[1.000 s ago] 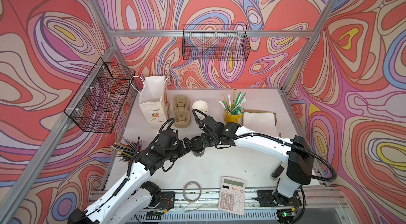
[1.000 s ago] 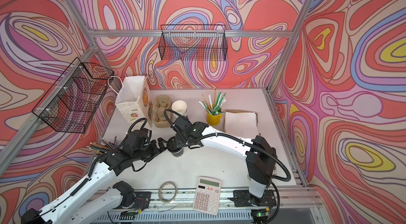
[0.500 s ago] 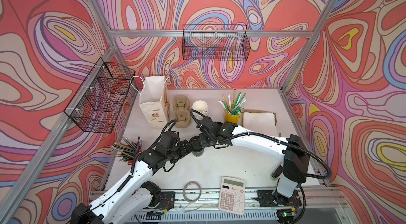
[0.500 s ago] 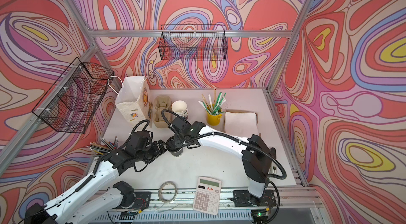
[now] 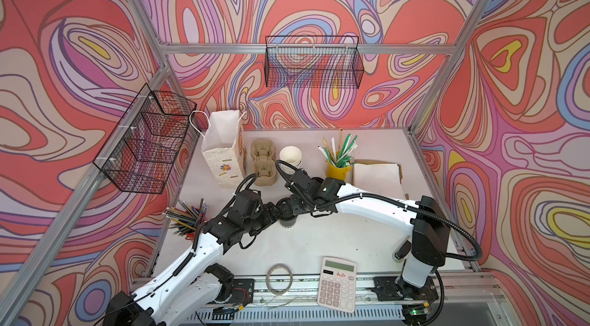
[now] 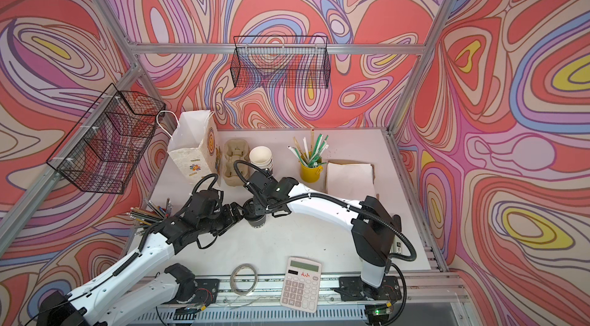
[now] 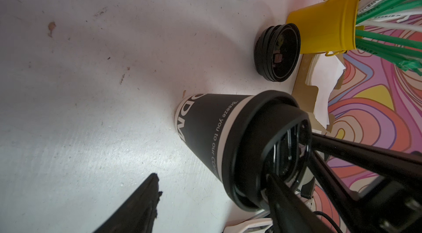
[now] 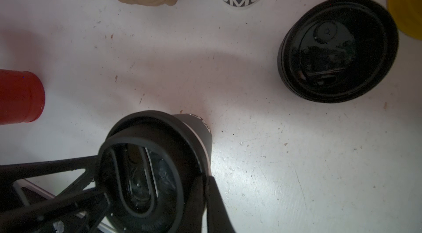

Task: Pack a coffee takeout order
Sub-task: Close the lid on the coffee cup.

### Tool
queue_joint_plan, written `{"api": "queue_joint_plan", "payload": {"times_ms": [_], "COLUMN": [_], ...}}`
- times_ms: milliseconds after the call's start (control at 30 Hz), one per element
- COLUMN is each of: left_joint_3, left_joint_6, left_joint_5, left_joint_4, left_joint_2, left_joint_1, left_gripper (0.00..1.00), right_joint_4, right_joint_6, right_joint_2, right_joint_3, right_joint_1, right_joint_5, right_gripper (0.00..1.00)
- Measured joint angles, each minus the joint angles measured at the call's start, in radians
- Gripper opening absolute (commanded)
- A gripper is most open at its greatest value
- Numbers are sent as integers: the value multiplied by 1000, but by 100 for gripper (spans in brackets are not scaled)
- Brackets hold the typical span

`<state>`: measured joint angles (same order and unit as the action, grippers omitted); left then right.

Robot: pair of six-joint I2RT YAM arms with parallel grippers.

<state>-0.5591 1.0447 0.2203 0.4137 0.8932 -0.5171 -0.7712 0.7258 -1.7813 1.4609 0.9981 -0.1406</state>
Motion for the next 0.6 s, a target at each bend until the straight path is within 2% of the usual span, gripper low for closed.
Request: {"api": "queue_joint_plan", "payload": {"times_ms": [233,467,600], "left_joint_3": [46,72,72], "left_joint_6": [23,42,46], "left_joint_5": [1,0,13], "left_joint_4": [-56,-77,-109], "left_joint_2": [-26,-46,-18], "left_joint_1": [0,0,0], "left_gripper": [74,74,74], "right_joint_4": [3,2,58], "right_joint_6": [-1,-6,-3], "right_joint_2": [10,24,26], "right_joint_3": [-8,-10,-78], "right_joint_1": [0,1,1], "right_joint_5": [-1,-6,-2], "right_gripper": [17,18,17]}}
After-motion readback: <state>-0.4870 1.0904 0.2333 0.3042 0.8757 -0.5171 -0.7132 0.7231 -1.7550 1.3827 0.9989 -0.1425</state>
